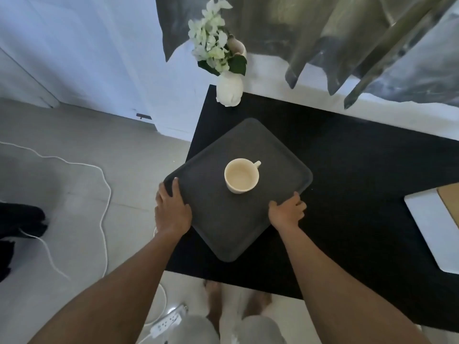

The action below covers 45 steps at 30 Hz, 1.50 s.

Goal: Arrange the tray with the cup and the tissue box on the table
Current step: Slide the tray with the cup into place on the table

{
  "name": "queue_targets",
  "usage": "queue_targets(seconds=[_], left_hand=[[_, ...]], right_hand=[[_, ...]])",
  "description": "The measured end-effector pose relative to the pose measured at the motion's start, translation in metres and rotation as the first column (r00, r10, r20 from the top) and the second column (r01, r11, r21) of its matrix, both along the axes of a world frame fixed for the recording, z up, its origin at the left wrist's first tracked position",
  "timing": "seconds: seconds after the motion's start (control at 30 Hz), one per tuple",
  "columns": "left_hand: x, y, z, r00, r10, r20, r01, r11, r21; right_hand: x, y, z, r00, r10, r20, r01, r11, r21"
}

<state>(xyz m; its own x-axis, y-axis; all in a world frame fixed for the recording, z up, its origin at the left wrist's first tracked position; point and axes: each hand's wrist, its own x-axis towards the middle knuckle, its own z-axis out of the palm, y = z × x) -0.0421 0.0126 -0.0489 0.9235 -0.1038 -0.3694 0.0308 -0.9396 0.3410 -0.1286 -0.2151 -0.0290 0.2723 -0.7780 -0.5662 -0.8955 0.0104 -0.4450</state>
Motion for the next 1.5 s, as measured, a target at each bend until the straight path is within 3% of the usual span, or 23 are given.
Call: queue_targets(seconds=[0.2, 0.4, 0.57, 0.77, 0.9, 1.13, 1.5], left_hand=[[-0.02, -0.02, -0.001, 0.98, 0.198, -0.033, -0.2, 0.978, -0.063], [-0.031, -0.033, 0.002, 0.949, 0.314, -0.012, -0.309, 0.939, 0.152], [-0.038, -0.043, 0.002, 0.865, 0.483, -0.135, -0.485, 0.874, 0.02], [-0.036, -0.039, -0.006, 0.828, 0.55, -0.105, -0.56, 0.818, -0.13], [-0.034, -0.045, -0.004, 0.798, 0.593, -0.109, -0.602, 0.778, -0.18], [-0.02, -0.071, 0.004, 0.855, 0.511, -0.085, -0.515, 0.82, -0.251], [0.012, -0.14, 0.02, 0.924, 0.379, -0.054, -0.38, 0.888, -0.259]], right_hand=[[0.018, -0.025, -0.001, 0.972, 0.231, -0.038, -0.233, 0.967, -0.106], [0.036, -0.062, -0.002, 0.878, 0.461, -0.132, -0.479, 0.857, -0.19], [0.047, -0.093, -0.007, 0.819, 0.539, -0.196, -0.563, 0.82, -0.102], [0.05, -0.112, -0.006, 0.819, 0.542, -0.19, -0.563, 0.823, -0.074], [0.054, -0.128, -0.002, 0.868, 0.452, -0.206, -0.467, 0.884, -0.03], [0.029, -0.17, 0.008, 0.939, 0.282, -0.196, -0.273, 0.959, 0.074], [-0.023, -0.225, 0.019, 0.981, 0.124, -0.149, -0.101, 0.984, 0.149]])
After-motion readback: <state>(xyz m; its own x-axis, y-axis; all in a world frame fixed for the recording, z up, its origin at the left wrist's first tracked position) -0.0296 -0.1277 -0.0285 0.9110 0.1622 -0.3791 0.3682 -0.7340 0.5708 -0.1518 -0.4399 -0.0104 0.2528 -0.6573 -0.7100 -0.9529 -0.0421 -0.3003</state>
